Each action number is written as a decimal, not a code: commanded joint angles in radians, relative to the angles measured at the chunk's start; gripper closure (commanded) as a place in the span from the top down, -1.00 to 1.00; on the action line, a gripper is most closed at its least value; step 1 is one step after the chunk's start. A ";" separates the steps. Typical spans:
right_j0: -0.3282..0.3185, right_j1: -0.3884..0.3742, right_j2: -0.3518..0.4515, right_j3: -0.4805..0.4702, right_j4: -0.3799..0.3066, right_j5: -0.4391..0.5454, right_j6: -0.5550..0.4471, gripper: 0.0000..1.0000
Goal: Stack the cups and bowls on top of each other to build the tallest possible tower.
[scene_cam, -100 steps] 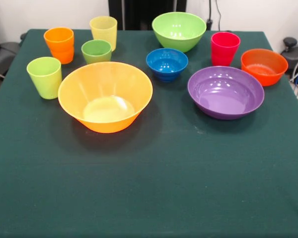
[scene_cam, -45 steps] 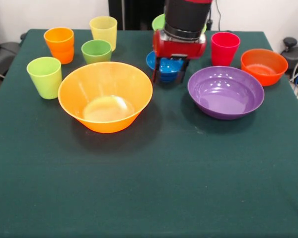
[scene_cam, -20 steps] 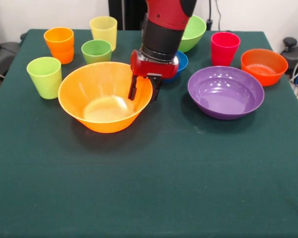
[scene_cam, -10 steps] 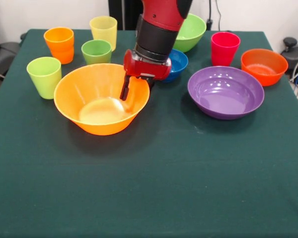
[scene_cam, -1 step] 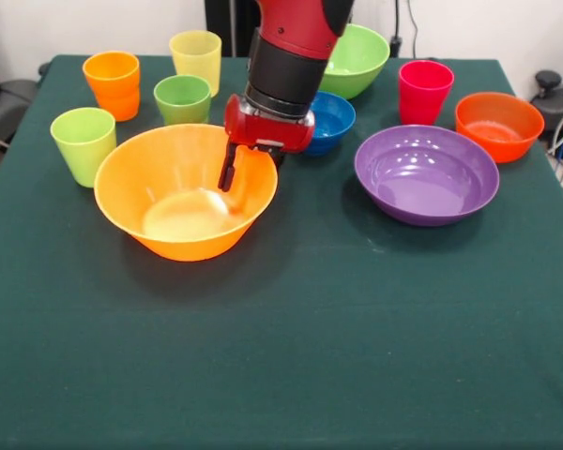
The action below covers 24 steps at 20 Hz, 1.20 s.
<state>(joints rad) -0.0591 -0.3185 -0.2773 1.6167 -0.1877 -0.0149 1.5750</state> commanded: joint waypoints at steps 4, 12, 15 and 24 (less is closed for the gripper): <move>-0.026 0.017 0.162 -0.012 0.019 0.082 0.131 1.00; -0.036 -0.006 0.181 -0.015 0.018 0.142 0.105 1.00; -0.034 -0.011 0.179 -0.015 0.018 0.151 0.103 1.00; -0.023 -0.021 0.164 -0.034 0.019 0.204 0.091 1.00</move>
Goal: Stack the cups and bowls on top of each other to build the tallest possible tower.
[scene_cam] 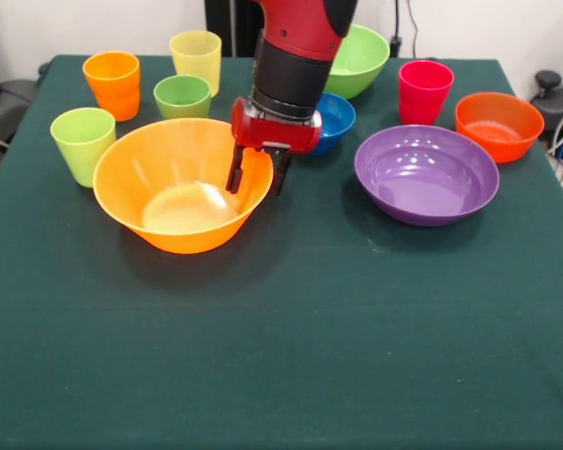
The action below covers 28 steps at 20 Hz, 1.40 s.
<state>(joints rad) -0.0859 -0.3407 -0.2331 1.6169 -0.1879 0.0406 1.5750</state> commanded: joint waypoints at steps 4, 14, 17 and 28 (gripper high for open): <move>-0.002 -0.001 0.127 -0.037 0.016 0.162 0.090 1.00; -0.013 -0.010 0.154 -0.030 0.016 0.183 0.094 1.00; -0.008 -0.015 0.151 -0.034 0.019 0.204 0.093 1.00; -0.016 -0.015 0.166 -0.059 0.007 0.194 0.076 -1.00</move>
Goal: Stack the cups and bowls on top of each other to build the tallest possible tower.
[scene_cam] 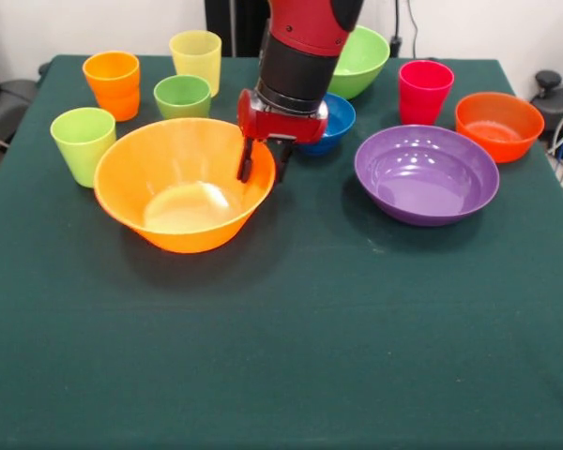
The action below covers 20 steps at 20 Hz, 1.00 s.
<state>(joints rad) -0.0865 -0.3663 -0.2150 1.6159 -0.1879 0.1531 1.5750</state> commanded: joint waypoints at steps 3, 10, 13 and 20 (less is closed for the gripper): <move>-0.024 0.006 0.157 -0.051 0.007 0.083 0.076 -1.00; -0.024 -0.056 0.172 0.015 0.045 0.137 0.110 -1.00; -0.046 -0.105 0.205 0.060 0.066 0.185 0.109 -1.00; -0.139 -0.156 0.338 0.138 0.160 0.308 0.102 -1.00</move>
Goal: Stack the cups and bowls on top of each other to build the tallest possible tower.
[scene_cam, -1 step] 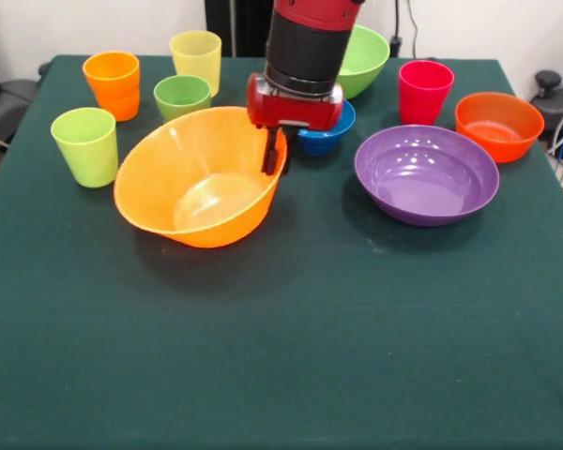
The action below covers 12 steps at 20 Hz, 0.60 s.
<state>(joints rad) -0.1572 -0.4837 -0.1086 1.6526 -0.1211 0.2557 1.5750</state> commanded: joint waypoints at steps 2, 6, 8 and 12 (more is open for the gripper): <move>-0.102 -0.043 0.278 0.128 0.131 0.232 0.104 -1.00; -0.200 -0.040 0.402 0.196 0.246 0.331 0.100 -1.00; -0.260 -0.026 0.479 0.229 0.301 0.371 0.077 -1.00; -0.333 0.014 0.562 0.234 0.363 0.464 0.028 -1.00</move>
<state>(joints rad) -0.4253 -0.5557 0.1827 1.7588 0.1362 0.4961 1.5750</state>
